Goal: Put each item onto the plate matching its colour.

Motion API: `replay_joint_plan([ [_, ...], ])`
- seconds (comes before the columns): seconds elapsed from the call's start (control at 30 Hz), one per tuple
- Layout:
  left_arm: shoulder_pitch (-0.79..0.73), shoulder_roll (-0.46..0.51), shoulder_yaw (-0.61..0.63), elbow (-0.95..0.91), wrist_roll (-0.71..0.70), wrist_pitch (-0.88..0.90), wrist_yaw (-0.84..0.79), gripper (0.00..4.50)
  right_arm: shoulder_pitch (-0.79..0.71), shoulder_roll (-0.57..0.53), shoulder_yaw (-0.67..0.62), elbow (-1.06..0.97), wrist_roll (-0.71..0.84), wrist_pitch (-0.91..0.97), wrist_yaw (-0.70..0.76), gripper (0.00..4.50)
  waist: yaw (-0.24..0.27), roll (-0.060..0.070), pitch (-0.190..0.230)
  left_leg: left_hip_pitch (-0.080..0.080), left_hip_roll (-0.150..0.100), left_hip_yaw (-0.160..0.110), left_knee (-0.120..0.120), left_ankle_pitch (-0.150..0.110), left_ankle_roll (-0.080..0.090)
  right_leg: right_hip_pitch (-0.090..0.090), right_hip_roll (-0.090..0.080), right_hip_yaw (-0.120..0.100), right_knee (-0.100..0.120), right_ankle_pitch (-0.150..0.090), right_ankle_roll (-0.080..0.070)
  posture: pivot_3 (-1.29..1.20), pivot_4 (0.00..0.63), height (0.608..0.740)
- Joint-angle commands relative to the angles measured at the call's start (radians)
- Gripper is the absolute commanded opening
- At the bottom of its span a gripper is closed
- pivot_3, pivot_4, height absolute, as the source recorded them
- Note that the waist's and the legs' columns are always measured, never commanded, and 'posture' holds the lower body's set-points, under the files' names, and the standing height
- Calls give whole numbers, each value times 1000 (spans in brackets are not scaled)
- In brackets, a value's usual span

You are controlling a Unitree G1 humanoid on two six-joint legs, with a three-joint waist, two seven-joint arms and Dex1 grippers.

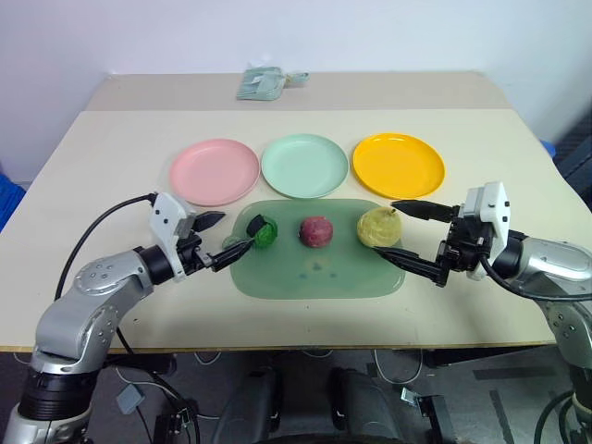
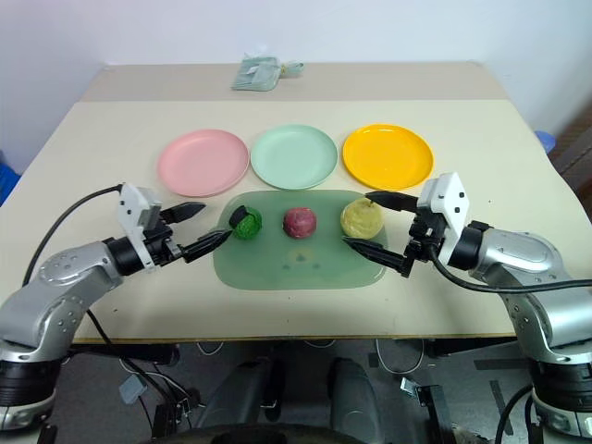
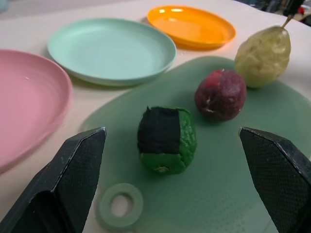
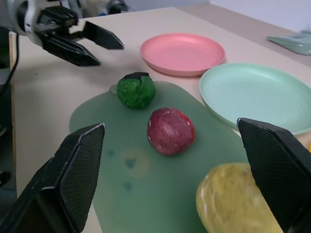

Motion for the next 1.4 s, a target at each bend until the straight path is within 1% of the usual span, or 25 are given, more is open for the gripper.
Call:
replay_joint_plan([
  [0.03, -61, -21, -56, 38, 47, 3, 4, 4500, -20, 12, 1, -9, -3, -23, 4, 4450, 0, 0, 0, 0, 0, 0, 0, 0, 0, 0, 0, 0, 0, 0, 0, 0, 150, 740],
  [0.23, -194, -102, -160, 188, 142, 16, 31, 4500, -22, 24, 13, -27, -9, -25, -3, 4450, 0, 0, 0, 0, 0, 0, 1, 0, 0, 0, 0, 0, 1, 1, 1, 0, 150, 740],
  [0.27, -213, -114, -166, 203, 147, 26, 34, 3970, -22, 25, 13, -33, -9, -22, -7, 4500, 0, 0, 0, 0, 0, 0, 1, 0, 0, 0, 0, 0, 1, 1, 1, 0, 150, 740],
  [0.3, -227, -123, -170, 212, 152, 36, 35, 3684, -22, 25, 12, -37, -9, -20, -11, 4500, 0, 0, 0, 0, 0, 0, 1, 0, 0, 0, 0, 0, 1, 3, 4, 0, 150, 740],
  [0.4, -247, -129, -190, 223, 187, 71, 52, 2240, -20, 26, 5, -55, -4, -9, -28, 4500, -2, 0, 0, 0, 0, 0, 1, 0, 0, -1, 1, 0, 2, 3, 4, 0, 150, 740],
  [0.43, -247, -125, -197, 221, 195, 78, 48, 1821, -17, 27, 4, -63, -2, -5, -36, 4500, -3, 0, 0, 0, 0, 0, 1, 0, 0, -1, 0, 0, 3, 3, 5, 0, 150, 740],
  [0.47, -248, -124, -199, 219, 200, 80, 45, 1500, -14, 27, 2, -70, 1, -1, -44, 4500, -3, 0, 0, 0, 0, 0, 1, 0, 0, -1, 0, 0, 3, 3, 5, 0, 150, 740],
  [0.6, -268, -129, -187, 216, 204, 105, 51, 1500, -4, 35, 1, -104, 8, 20, -82, 4500, -1, 0, 0, 0, 0, 0, 2, 1, -1, -2, 0, 0, 7, 3, 5, 0, 150, 740],
  [0.7, -317, -149, -166, 238, 204, 111, 65, 1500, 5, 40, 0, -120, 8, 27, -101, 4500, -1, 0, 0, 0, 0, 0, 5, 1, -2, -2, 0, 0, 10, 3, 5, 0, 150, 740],
  [0.8, -394, -189, -132, 290, 204, 86, 95, 1500, 18, 39, -11, -126, 7, 26, -109, 4500, 3, -1, 0, 0, 0, 0, 7, 1, -2, -2, 0, 0, 12, 3, 4, 0, 150, 740],
  [0.9, -536, -251, -63, 413, 194, 63, 160, 1500, 43, 33, -31, -137, 5, 18, -114, 4500, 18, -4, 2, 0, 0, 0, 11, 1, -2, -1, 1, 0, 13, 3, 4, 0, 150, 740],
  [0.97, -638, -277, -44, 542, 219, 18, 188, 1500, 52, 34, -42, -144, 4, 14, -123, 4500, 23, -4, 2, -1, 0, 0, 14, 1, -2, -2, 1, 0, 14, 3, 5, 0, 150, 740],
  [1.03, -797, -319, -43, 795, 270, -90, 223, 1500, 56, 42, -49, -145, -14, 0, -143, 4500, 25, -4, 2, -1, 0, 0, 15, 1, -1, -1, 2, 0, 15, 4, 6, 0, 150, 740],
  [1.1, -888, -343, -50, 966, 311, -181, 224, 1500, 50, 47, -45, -138, -29, -11, -157, 4500, 27, -4, 2, -1, -1, 0, 16, 1, -1, -1, 2, 0, 15, 5, 8, 0, 150, 740],
  [1.17, -995, -388, -47, 1202, 348, -306, 231, 1500, 31, 62, -34, -117, -49, -25, -178, 4500, 26, -4, 2, -1, -2, 0, 17, 1, -1, 0, 2, -1, 14, 6, 9, 0, 150, 740],
  [1.23, -1078, -432, -33, 1398, 374, -412, 245, 1500, 13, 75, -25, -95, -69, -39, -193, 4500, 26, -5, 3, -1, -3, 1, 17, 0, 1, 0, 2, -1, 14, 7, 11, 0, 150, 740],
  [1.3, -1119, -455, -39, 1510, 410, -485, 251, 2345, 0, 81, -15, -76, -97, -57, -196, 4500, 24, -5, 3, -3, -3, 1, 17, 0, 1, -1, 2, -1, 14, 8, 12, 0, 150, 740],
  [1.33, -1132, -468, -37, 1547, 420, -512, 254, 2617, -5, 88, -15, -71, -104, -64, -201, 4500, 22, -6, 3, -3, -4, 2, 17, -1, 2, -2, 2, -1, 14, 8, 13, 0, 150, 740],
  [1.4, -1149, -491, -26, 1585, 429, -554, 263, 3591, -12, 97, -16, -64, -114, -76, -210, 4500, 20, -6, 3, -6, -4, 2, 17, -1, 3, -5, 2, -1, 14, 8, 13, 0, 150, 740],
])
